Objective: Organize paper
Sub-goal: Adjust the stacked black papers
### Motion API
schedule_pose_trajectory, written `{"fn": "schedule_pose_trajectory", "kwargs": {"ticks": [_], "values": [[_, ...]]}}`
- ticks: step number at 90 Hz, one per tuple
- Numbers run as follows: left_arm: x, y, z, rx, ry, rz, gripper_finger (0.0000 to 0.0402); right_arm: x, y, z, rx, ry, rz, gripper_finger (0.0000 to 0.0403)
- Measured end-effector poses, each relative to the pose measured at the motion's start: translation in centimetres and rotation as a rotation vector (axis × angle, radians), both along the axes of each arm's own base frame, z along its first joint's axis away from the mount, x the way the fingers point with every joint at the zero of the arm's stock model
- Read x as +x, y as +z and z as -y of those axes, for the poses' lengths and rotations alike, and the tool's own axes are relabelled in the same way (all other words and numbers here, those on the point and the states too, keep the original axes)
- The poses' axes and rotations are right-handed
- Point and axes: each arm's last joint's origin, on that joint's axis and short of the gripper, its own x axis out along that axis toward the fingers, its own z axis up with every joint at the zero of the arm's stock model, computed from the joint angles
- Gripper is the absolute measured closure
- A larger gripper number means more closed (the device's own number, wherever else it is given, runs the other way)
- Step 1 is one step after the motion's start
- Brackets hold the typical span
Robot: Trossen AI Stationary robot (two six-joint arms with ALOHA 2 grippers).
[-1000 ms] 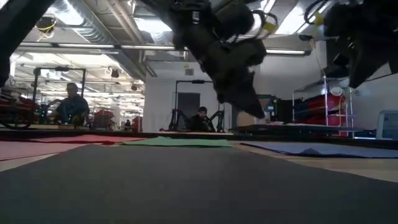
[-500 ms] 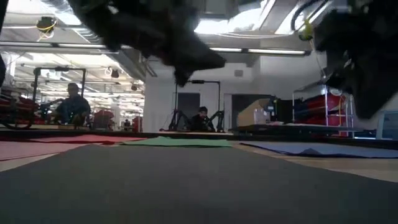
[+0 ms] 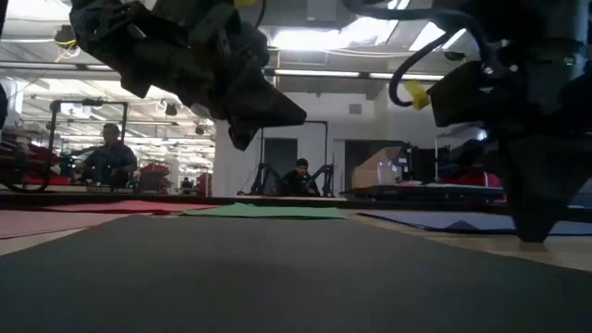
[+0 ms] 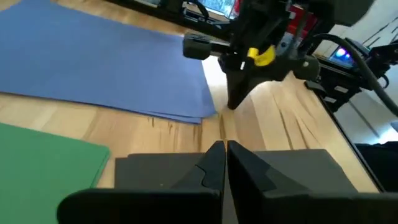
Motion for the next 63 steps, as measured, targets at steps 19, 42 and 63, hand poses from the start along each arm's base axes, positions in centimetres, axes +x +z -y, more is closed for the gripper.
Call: {"fn": "schedule_pose_trajectory", "kwargs": {"ticks": [19, 42, 63], "values": [[0.1, 0.2, 0.0, 0.003, -0.001, 0.02, 0.0402, 0.9, 0.3, 1.0, 0.0, 0.008, 0.028, 0.0403], [0.1, 0.2, 0.0, 0.004, -0.003, 0.018, 0.0402, 1.3, 0.4, 1.2, -0.034, 0.007, 0.076, 0.0403], [0.1, 0.2, 0.0, 0.001, -0.002, 0.018, 0.0402, 1.5, 0.3, 1.4, -0.058, 0.017, 0.09, 0.0403]]}}
